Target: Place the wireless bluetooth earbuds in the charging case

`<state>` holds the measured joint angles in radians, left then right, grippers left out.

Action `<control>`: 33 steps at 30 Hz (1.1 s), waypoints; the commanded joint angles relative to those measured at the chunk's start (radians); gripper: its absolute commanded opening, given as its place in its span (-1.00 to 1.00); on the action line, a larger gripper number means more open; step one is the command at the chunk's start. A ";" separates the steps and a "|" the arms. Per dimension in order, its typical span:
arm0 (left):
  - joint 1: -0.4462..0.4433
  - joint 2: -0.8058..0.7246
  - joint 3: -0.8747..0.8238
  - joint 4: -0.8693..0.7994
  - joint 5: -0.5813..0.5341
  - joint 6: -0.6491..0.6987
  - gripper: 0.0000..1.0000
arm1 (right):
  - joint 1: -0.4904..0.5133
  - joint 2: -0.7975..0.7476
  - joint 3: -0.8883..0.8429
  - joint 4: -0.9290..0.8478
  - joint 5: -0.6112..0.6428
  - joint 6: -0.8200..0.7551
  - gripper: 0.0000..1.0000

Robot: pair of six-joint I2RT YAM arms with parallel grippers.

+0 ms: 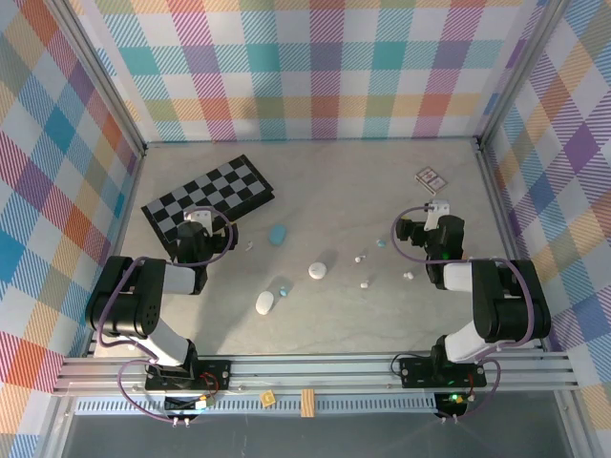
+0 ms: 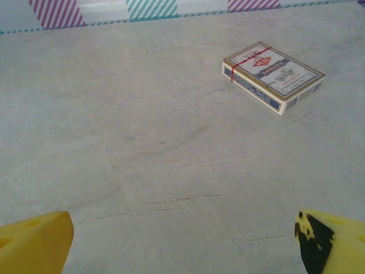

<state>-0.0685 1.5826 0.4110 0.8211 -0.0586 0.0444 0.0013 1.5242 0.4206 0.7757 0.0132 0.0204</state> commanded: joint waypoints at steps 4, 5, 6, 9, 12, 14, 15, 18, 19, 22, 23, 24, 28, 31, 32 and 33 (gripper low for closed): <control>0.007 -0.003 0.014 0.012 -0.003 -0.007 0.99 | 0.006 0.011 0.001 0.031 -0.022 -0.009 0.98; 0.006 -0.003 0.014 0.012 -0.003 -0.008 0.99 | 0.006 0.011 0.001 0.031 -0.022 -0.010 0.98; 0.007 -0.002 0.014 0.012 -0.003 -0.008 0.99 | 0.005 0.010 0.000 0.032 -0.022 -0.010 0.98; 0.006 -0.002 0.015 0.012 -0.003 -0.007 0.99 | 0.006 0.010 0.000 0.032 -0.022 -0.010 0.98; 0.007 -0.004 0.014 0.013 -0.003 -0.007 0.99 | 0.006 0.010 -0.001 0.034 -0.022 -0.010 0.98; 0.007 -0.003 0.014 0.013 -0.003 -0.008 0.99 | 0.005 0.009 -0.002 0.034 -0.022 -0.009 0.98; 0.007 -0.003 0.014 0.013 -0.003 -0.008 0.99 | 0.006 0.010 -0.002 0.035 -0.022 -0.010 0.98; 0.007 -0.003 0.014 0.013 -0.003 -0.008 0.99 | 0.006 0.010 -0.001 0.034 -0.022 -0.009 0.98; 0.007 -0.002 0.015 0.013 -0.004 -0.007 1.00 | 0.006 0.010 -0.001 0.034 -0.022 -0.010 0.98; 0.007 -0.002 0.014 0.013 -0.002 -0.007 0.99 | 0.006 0.010 -0.002 0.035 -0.022 -0.010 0.98; 0.007 -0.004 0.013 0.013 -0.003 -0.007 0.99 | 0.006 0.008 -0.002 0.034 -0.031 -0.013 0.98; 0.007 -0.005 0.010 0.018 0.001 -0.005 0.99 | 0.005 0.006 0.001 0.025 -0.047 -0.020 0.98; -0.002 -0.030 0.015 -0.009 0.006 0.010 0.99 | 0.010 -0.037 0.008 -0.024 -0.079 -0.038 0.98; -0.029 -0.107 0.021 -0.078 -0.046 0.025 0.99 | 0.034 -0.125 0.024 -0.128 -0.078 -0.063 0.98; -0.040 -0.141 0.025 -0.113 -0.065 0.030 0.99 | 0.048 -0.157 0.026 -0.177 -0.075 -0.075 0.98; -0.055 -0.178 0.028 -0.150 -0.088 0.034 0.99 | 0.064 -0.188 0.031 -0.211 -0.073 -0.088 0.98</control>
<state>-0.0906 1.5059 0.4110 0.7471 -0.0864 0.0525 0.0311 1.4170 0.4217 0.6636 -0.0341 -0.0177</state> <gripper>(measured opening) 0.997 0.991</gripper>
